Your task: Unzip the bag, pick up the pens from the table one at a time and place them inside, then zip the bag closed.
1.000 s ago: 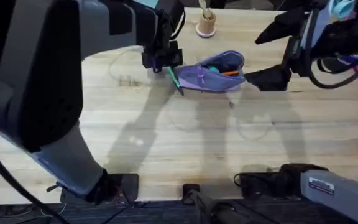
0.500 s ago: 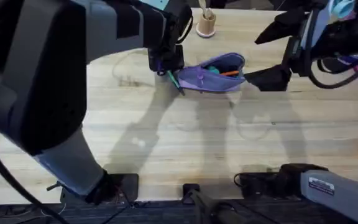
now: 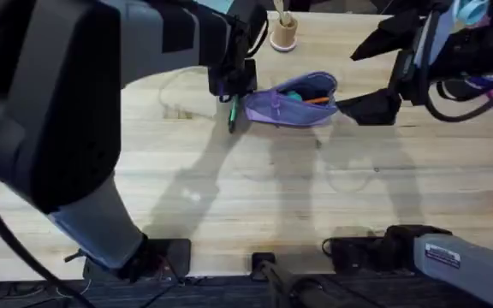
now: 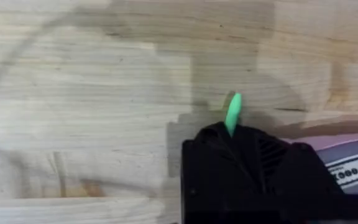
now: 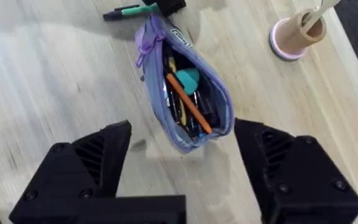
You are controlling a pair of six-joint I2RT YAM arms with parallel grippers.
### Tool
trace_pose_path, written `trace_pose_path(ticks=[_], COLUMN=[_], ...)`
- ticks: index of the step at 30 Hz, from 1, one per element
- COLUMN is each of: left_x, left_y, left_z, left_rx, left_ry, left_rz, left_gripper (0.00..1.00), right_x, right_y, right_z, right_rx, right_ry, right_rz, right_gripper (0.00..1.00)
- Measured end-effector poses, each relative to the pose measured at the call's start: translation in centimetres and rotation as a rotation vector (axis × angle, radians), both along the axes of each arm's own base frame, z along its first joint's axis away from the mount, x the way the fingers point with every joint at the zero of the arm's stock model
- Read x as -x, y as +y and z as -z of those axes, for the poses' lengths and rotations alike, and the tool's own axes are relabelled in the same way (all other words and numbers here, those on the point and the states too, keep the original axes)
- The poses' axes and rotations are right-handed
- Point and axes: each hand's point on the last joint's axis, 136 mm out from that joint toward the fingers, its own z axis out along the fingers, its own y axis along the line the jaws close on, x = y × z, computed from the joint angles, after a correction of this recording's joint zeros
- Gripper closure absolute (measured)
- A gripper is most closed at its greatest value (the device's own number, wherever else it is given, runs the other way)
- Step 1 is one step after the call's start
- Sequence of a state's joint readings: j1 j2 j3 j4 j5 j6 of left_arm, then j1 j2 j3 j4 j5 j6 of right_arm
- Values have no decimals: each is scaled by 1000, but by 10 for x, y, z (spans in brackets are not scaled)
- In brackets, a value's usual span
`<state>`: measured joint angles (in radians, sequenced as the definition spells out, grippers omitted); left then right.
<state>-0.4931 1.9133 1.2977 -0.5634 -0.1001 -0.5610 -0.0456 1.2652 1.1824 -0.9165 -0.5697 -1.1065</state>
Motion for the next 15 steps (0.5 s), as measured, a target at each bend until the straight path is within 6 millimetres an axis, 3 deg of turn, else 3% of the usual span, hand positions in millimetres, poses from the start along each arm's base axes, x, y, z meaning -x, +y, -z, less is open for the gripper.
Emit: trace_pose_path(ticks=[5,10,15], left_x=[-19,-37,-39], left_y=[-7,-15,-24], left_z=[-27,-83,-143], left_rx=[-7,3,-12], left_ry=[-79,-218,-371], left_rz=[58,132,251], left_gripper=[958,958,958], right_x=[-1,1,4], right_y=[0,-2,-15], right_z=[0,-8,-24], right_rx=[-5,-32,-84], right_ry=[3,9,9], right_rz=[10,63,192], right_gripper=[6,5,5])
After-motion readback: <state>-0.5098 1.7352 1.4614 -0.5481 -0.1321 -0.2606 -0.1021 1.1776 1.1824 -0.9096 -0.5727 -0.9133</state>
